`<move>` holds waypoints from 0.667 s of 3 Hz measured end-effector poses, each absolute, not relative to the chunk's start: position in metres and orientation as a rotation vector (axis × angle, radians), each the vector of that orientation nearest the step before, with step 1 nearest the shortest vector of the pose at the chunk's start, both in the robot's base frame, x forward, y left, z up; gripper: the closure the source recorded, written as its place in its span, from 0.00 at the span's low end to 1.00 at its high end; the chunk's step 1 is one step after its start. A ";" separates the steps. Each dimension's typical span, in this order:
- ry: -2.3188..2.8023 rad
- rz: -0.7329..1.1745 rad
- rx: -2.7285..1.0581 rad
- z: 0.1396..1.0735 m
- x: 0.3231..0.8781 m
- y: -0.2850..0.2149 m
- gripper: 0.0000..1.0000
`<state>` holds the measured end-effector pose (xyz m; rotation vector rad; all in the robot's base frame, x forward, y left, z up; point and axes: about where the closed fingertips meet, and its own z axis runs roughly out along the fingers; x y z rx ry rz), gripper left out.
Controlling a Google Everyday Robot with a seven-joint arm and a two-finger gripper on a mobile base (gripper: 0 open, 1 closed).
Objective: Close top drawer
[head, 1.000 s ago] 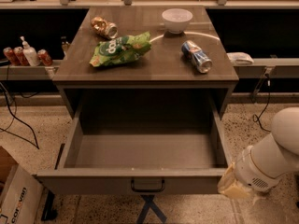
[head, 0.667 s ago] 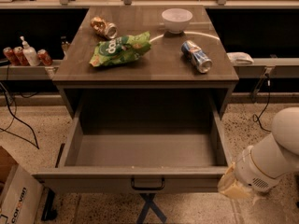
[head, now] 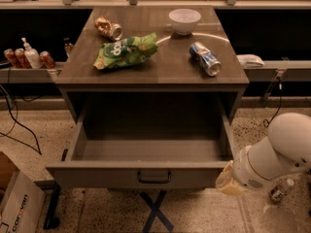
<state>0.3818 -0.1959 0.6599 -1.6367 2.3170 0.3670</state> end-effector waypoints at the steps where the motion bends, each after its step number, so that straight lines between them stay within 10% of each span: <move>1: 2.230 0.312 -1.638 0.658 0.419 -0.183 1.00; 2: 2.230 0.312 -1.638 0.658 0.419 -0.183 1.00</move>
Offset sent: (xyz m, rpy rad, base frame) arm 0.0271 0.0105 -0.0019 0.0113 -0.0598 0.0213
